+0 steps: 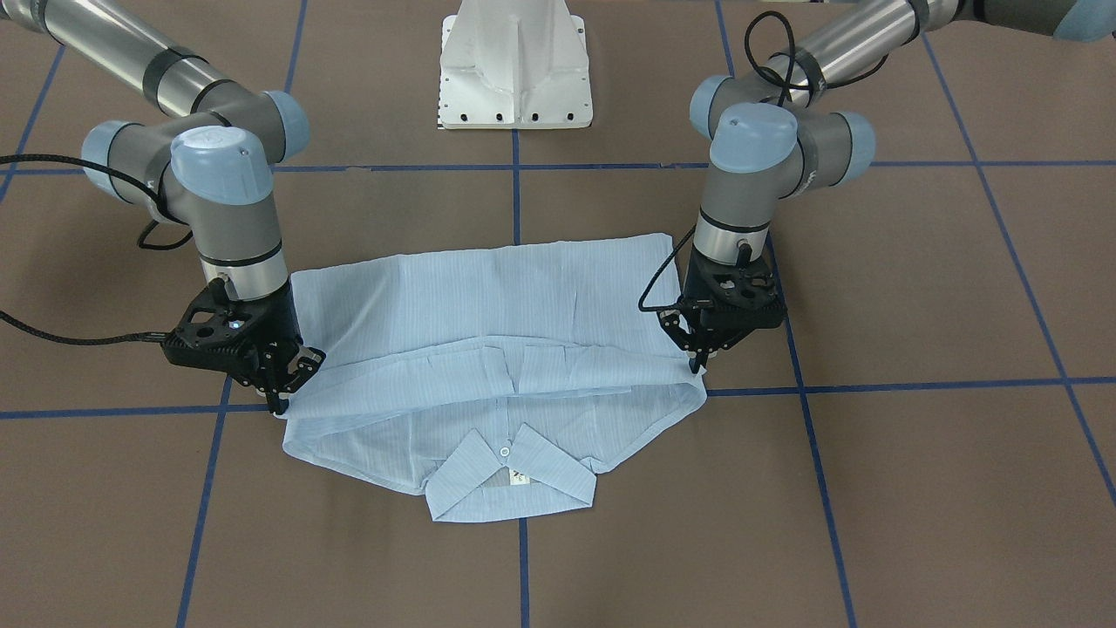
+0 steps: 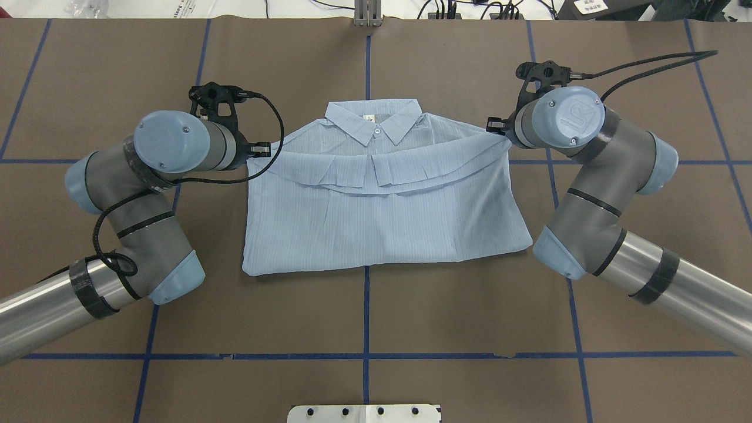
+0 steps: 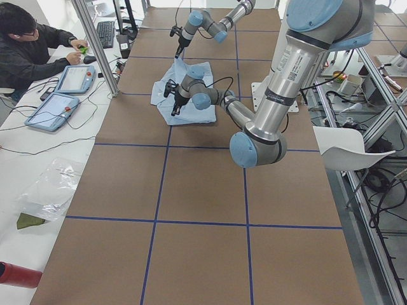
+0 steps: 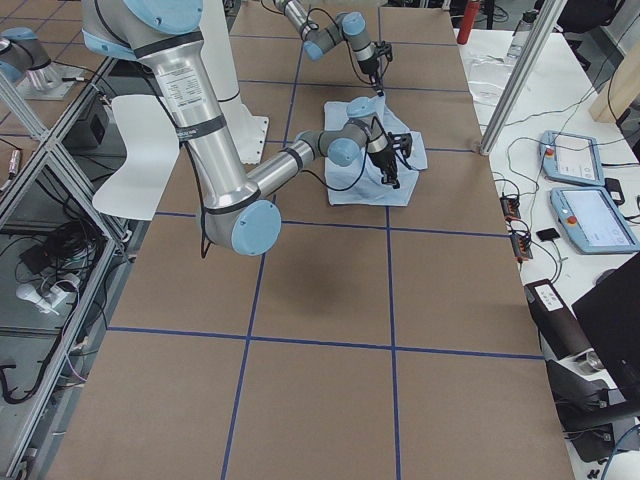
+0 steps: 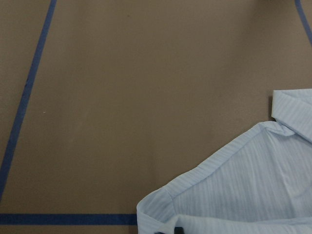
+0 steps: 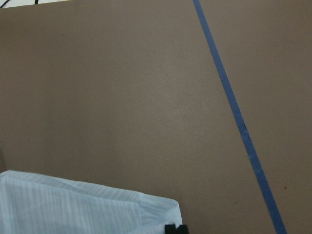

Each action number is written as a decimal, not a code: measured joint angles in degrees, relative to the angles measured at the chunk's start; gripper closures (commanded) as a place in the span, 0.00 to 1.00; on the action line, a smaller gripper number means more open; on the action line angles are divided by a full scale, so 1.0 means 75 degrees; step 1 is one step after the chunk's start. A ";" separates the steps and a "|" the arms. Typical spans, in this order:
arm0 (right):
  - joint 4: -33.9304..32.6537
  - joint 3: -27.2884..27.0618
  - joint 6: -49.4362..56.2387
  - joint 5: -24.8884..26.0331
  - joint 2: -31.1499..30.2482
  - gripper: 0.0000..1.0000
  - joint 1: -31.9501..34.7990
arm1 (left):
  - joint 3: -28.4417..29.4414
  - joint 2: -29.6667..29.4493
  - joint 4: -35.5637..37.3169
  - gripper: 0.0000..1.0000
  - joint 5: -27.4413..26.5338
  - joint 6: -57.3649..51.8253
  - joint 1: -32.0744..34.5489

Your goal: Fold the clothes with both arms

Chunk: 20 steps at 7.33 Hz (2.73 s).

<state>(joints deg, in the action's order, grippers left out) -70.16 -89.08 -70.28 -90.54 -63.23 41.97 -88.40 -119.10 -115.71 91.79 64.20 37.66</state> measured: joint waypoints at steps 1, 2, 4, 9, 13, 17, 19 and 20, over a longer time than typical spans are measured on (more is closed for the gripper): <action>0.0128 0.0361 0.0071 -0.0068 0.0150 1.00 0.0079 | 0.0315 -0.0011 -0.0303 1.00 -0.0051 -0.0223 0.0019; 0.0177 0.0575 0.0133 -0.0159 0.0290 1.00 0.0164 | 0.0479 -0.0062 -0.0447 1.00 -0.0084 -0.0375 0.0070; 0.0190 0.0703 0.0210 -0.0357 0.0594 1.00 0.0321 | 0.0562 -0.0295 -0.0515 1.00 0.0014 -0.0636 0.0259; 0.0201 0.1019 0.0405 -0.0435 0.0759 0.00 0.0380 | 0.0689 -0.0472 -0.0541 0.00 0.0365 -0.1061 0.0456; 0.0220 0.0910 0.0735 -0.0700 0.0713 0.00 0.0532 | -0.0410 0.0423 -0.0664 0.00 0.0809 -0.1545 0.0463; 0.0235 0.0830 0.0713 -0.0737 0.0708 0.00 0.0533 | -0.1383 0.1202 -0.0659 0.08 0.0721 0.0036 -0.0771; 0.0228 0.0826 0.0705 -0.0729 0.0695 0.00 0.0533 | -0.1474 0.1374 -0.0651 0.18 0.0513 0.0493 -0.1250; 0.0229 0.0823 0.0686 -0.0727 0.0693 0.00 0.0528 | -0.1525 0.1457 -0.0651 0.35 0.0422 0.0627 -0.1446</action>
<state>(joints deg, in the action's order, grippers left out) -68.45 -82.91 -65.13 -95.99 -58.03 45.93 -99.84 -108.17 -120.59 94.95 68.90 26.81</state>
